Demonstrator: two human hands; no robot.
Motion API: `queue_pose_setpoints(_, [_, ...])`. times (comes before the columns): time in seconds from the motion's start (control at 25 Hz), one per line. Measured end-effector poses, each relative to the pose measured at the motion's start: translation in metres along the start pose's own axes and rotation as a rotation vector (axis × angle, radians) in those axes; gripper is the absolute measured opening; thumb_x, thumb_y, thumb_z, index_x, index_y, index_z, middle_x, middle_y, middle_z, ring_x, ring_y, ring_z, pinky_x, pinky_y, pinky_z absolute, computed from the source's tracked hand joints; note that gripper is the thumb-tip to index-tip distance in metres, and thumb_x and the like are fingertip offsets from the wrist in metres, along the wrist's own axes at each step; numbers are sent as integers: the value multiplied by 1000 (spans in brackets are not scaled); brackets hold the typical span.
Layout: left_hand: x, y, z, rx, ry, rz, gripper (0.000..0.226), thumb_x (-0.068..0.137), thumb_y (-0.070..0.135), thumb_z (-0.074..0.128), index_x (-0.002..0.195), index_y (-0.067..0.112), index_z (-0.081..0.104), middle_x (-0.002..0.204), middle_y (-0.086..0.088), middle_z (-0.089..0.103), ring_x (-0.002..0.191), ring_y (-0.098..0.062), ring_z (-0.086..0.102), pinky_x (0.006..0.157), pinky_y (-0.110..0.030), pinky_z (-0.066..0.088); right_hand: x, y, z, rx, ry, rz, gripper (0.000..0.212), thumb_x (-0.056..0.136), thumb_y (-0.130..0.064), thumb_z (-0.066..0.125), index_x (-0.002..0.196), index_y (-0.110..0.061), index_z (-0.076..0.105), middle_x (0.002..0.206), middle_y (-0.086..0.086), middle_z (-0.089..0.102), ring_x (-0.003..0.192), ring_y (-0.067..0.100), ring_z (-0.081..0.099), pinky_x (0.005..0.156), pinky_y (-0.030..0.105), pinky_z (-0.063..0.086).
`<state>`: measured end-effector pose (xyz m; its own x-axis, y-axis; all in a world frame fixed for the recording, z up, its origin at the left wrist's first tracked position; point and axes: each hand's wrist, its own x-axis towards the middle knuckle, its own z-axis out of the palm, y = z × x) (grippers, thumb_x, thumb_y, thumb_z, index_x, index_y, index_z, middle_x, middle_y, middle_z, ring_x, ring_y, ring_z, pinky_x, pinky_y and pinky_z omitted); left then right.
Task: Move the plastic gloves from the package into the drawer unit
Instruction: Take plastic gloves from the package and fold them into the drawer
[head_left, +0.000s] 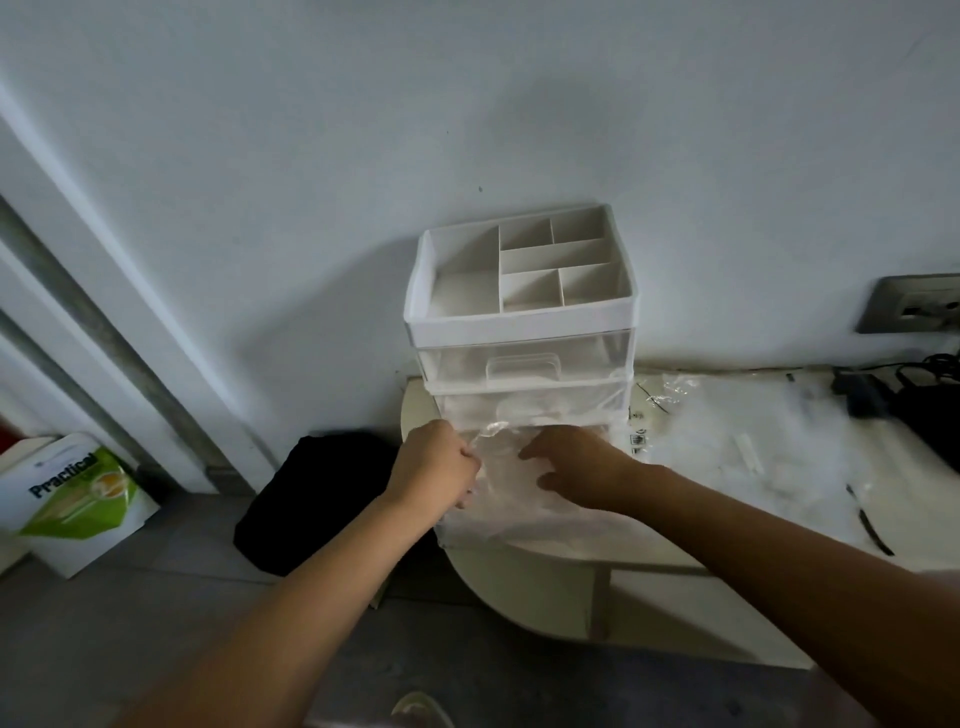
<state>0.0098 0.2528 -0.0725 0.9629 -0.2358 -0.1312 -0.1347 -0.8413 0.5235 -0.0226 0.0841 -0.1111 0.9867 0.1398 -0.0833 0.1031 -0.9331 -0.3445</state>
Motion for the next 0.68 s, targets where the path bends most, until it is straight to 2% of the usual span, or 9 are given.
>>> queue_pose_setpoints(0.08, [-7, 7, -7, 414, 197, 207, 26, 92, 30, 59, 108, 10, 56, 96, -4, 68, 88, -22, 67, 65, -29, 49, 5, 3, 6, -40, -50, -22, 54, 86, -29, 65, 136, -17, 49, 140, 5, 47, 129, 21, 41, 108, 29, 32])
queue_pose_setpoints(0.12, [-9, 11, -7, 444, 270, 337, 25, 92, 31, 59, 108, 12, 55, 98, -1, 66, 90, -19, 65, 68, -27, 48, 6, 3, 9, -56, -62, -20, 58, 84, -34, 67, 136, -17, 49, 139, 5, 47, 128, 22, 40, 107, 31, 33])
queue_pose_setpoints(0.16, [-10, 17, -5, 397, 259, 441, 21, 92, 28, 60, 106, 14, 56, 97, 0, 65, 89, -16, 64, 71, -25, 48, 8, 1, 13, -77, -73, -24, 59, 84, -38, 66, 136, -18, 48, 138, 6, 46, 127, 24, 39, 106, 33, 34])
queue_pose_setpoints(0.24, [-5, 22, 8, 275, 79, 519, 11, 91, 18, 61, 101, 14, 62, 99, -1, 66, 89, -14, 62, 78, -26, 50, 11, 2, 19, -88, -77, -51, 56, 84, -41, 64, 133, -18, 48, 136, 6, 47, 125, 25, 38, 105, 36, 35])
queue_pose_setpoints(0.4, [19, 7, 39, 429, -266, 358, 29, 90, 12, 59, 117, 3, 57, 119, -15, 59, 108, -27, 57, 87, -30, 44, 12, 6, 23, -117, -132, -126, 64, 83, -42, 65, 139, -22, 40, 144, 6, 38, 133, 28, 33, 110, 42, 29])
queue_pose_setpoints(0.52, [34, -6, 50, 490, -363, 252, 42, 91, 15, 58, 130, 4, 47, 130, -16, 51, 118, -28, 51, 95, -30, 42, 9, 10, 9, -190, -239, -140, 73, 83, -32, 68, 145, -19, 32, 146, 9, 34, 134, 27, 34, 109, 36, 29])
queue_pose_setpoints(0.56, [37, -7, 52, 511, -371, 241, 44, 91, 17, 58, 132, 5, 46, 132, -16, 50, 119, -28, 51, 98, -31, 42, 9, 13, 3, -257, -272, -127, 75, 80, -27, 72, 144, -17, 33, 143, 10, 37, 131, 28, 37, 105, 32, 34])
queue_pose_setpoints(0.64, [41, -8, 55, 571, -381, 233, 50, 90, 26, 60, 134, 9, 45, 134, -13, 50, 121, -27, 50, 102, -32, 41, 7, 20, -10, -422, -319, -57, 73, 74, -20, 78, 137, -15, 42, 133, 9, 46, 121, 27, 48, 79, 24, 49])
queue_pose_setpoints(0.68, [42, -6, 55, 607, -383, 235, 56, 88, 30, 62, 137, 10, 43, 136, -12, 49, 122, -28, 49, 103, -32, 40, 4, 22, -15, -493, -335, -12, 68, 73, -19, 79, 133, -13, 47, 130, 8, 50, 117, 26, 52, 68, 21, 50])
